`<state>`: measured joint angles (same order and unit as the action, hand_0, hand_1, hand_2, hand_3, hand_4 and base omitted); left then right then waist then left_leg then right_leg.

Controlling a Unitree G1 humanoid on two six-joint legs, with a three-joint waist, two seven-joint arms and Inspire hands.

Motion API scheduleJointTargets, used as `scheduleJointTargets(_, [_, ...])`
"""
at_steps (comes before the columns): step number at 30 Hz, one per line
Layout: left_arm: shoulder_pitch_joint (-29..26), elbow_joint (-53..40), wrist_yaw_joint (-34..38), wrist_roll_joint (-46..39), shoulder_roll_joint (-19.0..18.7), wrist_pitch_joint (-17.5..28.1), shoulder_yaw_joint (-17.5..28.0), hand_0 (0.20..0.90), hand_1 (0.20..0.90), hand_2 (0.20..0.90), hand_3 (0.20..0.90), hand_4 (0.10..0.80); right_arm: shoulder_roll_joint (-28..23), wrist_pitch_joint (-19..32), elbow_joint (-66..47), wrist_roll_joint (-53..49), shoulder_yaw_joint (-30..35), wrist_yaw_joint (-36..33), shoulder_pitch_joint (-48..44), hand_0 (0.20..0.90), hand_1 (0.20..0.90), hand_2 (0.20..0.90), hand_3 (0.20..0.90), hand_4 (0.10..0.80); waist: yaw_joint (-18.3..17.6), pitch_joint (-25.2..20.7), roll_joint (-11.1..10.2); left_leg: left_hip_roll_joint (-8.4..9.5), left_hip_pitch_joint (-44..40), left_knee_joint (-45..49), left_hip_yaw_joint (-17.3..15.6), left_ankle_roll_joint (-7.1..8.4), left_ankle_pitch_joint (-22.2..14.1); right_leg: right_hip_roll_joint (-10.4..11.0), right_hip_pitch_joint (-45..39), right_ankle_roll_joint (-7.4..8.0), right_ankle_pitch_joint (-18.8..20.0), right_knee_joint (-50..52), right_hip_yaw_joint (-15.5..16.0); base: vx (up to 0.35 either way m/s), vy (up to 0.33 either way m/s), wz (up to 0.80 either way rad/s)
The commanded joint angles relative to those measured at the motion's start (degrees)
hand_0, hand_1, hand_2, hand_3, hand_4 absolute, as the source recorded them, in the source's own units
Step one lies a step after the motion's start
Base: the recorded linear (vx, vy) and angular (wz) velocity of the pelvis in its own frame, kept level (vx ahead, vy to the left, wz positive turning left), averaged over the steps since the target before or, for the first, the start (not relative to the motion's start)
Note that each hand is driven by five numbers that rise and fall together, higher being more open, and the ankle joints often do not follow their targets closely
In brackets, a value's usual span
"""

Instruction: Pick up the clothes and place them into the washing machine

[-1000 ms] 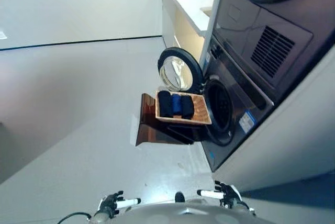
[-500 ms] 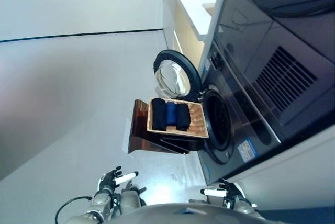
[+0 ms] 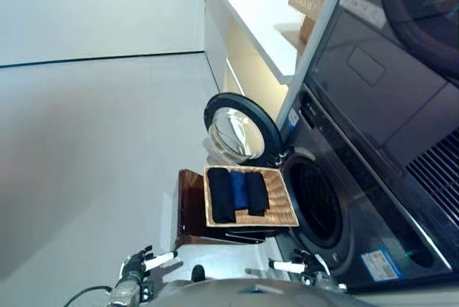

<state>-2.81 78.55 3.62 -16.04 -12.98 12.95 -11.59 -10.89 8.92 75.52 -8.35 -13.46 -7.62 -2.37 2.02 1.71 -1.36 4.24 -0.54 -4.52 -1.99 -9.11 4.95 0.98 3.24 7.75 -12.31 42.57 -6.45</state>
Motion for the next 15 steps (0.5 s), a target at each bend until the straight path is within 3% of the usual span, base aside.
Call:
scheduleJointTargets(1, [-1.02,-1.07,-0.63,2.42,-1.23,1.8,-0.15,0.9,0.9,0.9,0.9,0.8,-3.87,2.16,-1.26,0.17,0.62,-1.52,-2.58,0.9,0.9,0.9,0.9,0.8,0.69,-0.29,3.11,-4.09,3.63,3.74,-0.89,6.97,-2.16,1.71,3.9,-2.25,11.06,-13.04,9.89,0.271,0.046,0.34])
scheduleJointTargets(2, [-0.59,-1.42,-0.65,2.45,-1.21,1.85,-0.33,0.9,0.9,0.9,0.9,0.8,-4.31,1.89,-1.58,1.06,0.44,-1.77,-2.78,0.9,0.9,0.9,0.9,0.8,0.83,-0.3,3.18,-4.01,1.59,2.79,-0.34,7.66,-2.9,5.13,3.42,-3.04,8.01,-19.3,15.93,0.326,0.023,0.15])
scheduleJointTargets(3, [-0.43,-1.55,-0.67,2.62,-1.12,1.88,-0.48,0.9,0.9,0.9,0.9,0.8,-4.53,1.68,-1.84,1.54,0.24,-1.92,-2.99,0.9,0.9,0.9,0.9,0.8,1.01,-0.39,3.22,-4.22,1.13,2.61,-0.17,8.13,-3.27,6.66,3.39,-3.12,8.89,-23.53,19.03,0.247,-0.134,-0.04])
scheduleJointTargets(4, [-0.43,-1.25,-0.78,3.9,-1.16,2.04,-0.63,0.9,0.9,0.9,0.9,0.8,-4.53,1.31,-1.84,2.74,-0.06,-2.36,-3.65,0.9,0.9,0.9,0.9,0.8,2.13,-0.82,1.72,-3.15,0.33,1.71,-1.14,8.86,-4.21,8.79,2.77,-2.65,11.48,-33.17,23.44,0.142,-0.116,-0.16])
scheduleJointTargets(5, [-0.42,-1.23,-0.77,3.93,-1.21,2.06,-0.65,0.9,0.9,0.9,0.9,0.8,-4.46,1.29,-1.84,2.77,-0.03,-2.39,-3.62,0.9,0.9,0.9,0.9,0.8,1.95,-0.59,1.86,-3.33,-0.11,1.56,-0.9,8.93,-4.25,8.44,1.72,-2.64,12.0,-34.42,23.83,0.133,-0.097,0.02])
scheduleJointTargets(6, [-0.52,-1.16,-0.88,3.3,-1.11,2.23,-0.99,0.9,0.9,0.9,0.9,0.8,-4.69,1.27,-2.14,2.92,-0.26,-2.5,-4.04,0.9,0.9,0.9,0.9,0.8,1.19,-0.21,1.92,-3.42,-0.28,1.88,0.04,8.67,-4.48,8.62,2.94,-2.2,13.12,-33.07,18.63,0.119,-0.032,0.12])
scheduleJointTargets(7, [-0.26,-1.48,-0.51,2.84,-1.03,2.51,-0.65,0.9,0.9,0.9,0.9,0.8,-4.93,1.25,-2.34,2.97,0.06,-2.86,-4.36,0.9,0.9,0.9,0.9,0.8,1.05,-0.09,1.45,-3.11,-0.44,2.07,-0.02,8.83,-4.78,8.29,1.91,-1.68,13.45,-34.7,16.82,0.233,-0.087,0.5])
scheduleJointTargets(10, [2.17,-1.18,-1.14,3.51,0.49,2.36,-0.52,0.9,0.9,0.9,0.9,0.8,-5.61,1.19,-2.27,3.35,0.24,-3.11,-4.41,0.9,0.9,0.9,0.9,0.8,2.47,-2.18,0.28,-2.5,-1.05,0.3,0.29,9.21,-5.48,8.74,-1.51,-0.58,14.78,-40.68,18.68,0.211,-0.077,0.35])
scheduleJointTargets(15, [2.61,-0.65,-1.7,4.25,0.71,1.96,-0.27,0.9,0.9,0.9,0.9,0.8,-7.04,0.92,-1.16,3.29,0.72,-3.58,-6.4,0.9,0.9,0.9,0.9,0.8,3.26,-2.29,0.5,-2.87,0.6,0.2,1.47,9.72,-5.37,8.66,-2.03,-0.58,14.43,-42.2,20.07,0.046,-0.044,0.24])
